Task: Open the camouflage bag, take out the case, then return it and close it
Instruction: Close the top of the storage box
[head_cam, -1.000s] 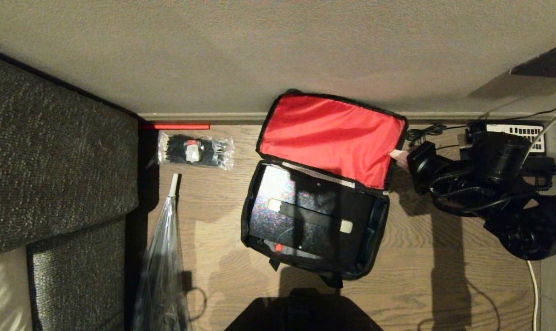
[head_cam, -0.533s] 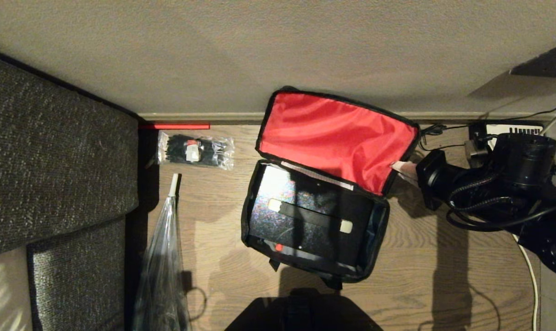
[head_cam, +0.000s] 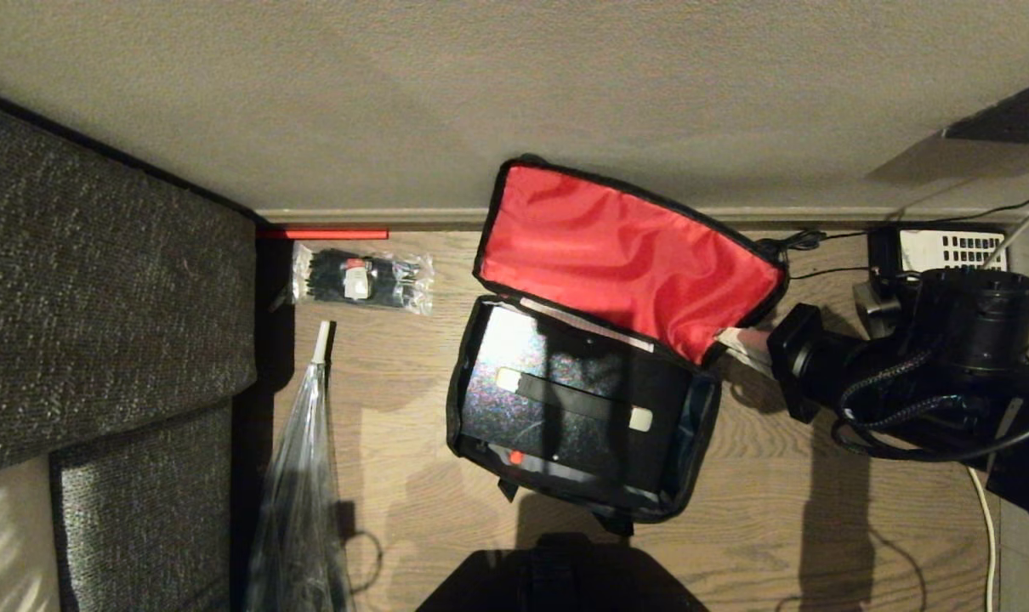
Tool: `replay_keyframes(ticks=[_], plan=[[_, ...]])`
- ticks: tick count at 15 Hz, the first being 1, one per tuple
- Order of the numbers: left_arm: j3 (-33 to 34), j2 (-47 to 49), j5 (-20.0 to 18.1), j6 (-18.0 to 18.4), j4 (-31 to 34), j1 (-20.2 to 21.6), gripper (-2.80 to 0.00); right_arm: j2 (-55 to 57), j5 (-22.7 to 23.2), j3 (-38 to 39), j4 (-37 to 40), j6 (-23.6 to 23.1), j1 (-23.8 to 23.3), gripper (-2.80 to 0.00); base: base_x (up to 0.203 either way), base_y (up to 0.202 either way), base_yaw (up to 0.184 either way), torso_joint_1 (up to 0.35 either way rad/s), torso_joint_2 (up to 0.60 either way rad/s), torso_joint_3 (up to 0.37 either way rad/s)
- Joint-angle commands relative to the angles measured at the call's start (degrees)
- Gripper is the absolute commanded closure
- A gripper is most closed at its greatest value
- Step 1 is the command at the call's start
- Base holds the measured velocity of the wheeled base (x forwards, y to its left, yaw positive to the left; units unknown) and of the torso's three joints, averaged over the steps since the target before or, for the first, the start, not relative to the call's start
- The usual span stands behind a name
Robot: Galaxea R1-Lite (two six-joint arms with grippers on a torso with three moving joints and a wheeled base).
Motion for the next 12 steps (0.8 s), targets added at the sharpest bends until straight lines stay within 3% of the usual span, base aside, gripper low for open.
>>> replay_keyframes(ticks=[1,12], plan=[[0.18,-0.11,0.02,-0.02,-0.01,0.02,0.0,-1.17,0.06,1.33,0.63,0.31,1.4,0.0,0.0,0.0,0.0,0.0,0.0,0.0],[0.14,-0.11,0.02,-0.02,-0.01,0.05,0.0,-2.75,-0.19,8.25,2.14,-0.37,5.78,0.0,0.0,0.0,0.0,0.0,0.0,0.0]])
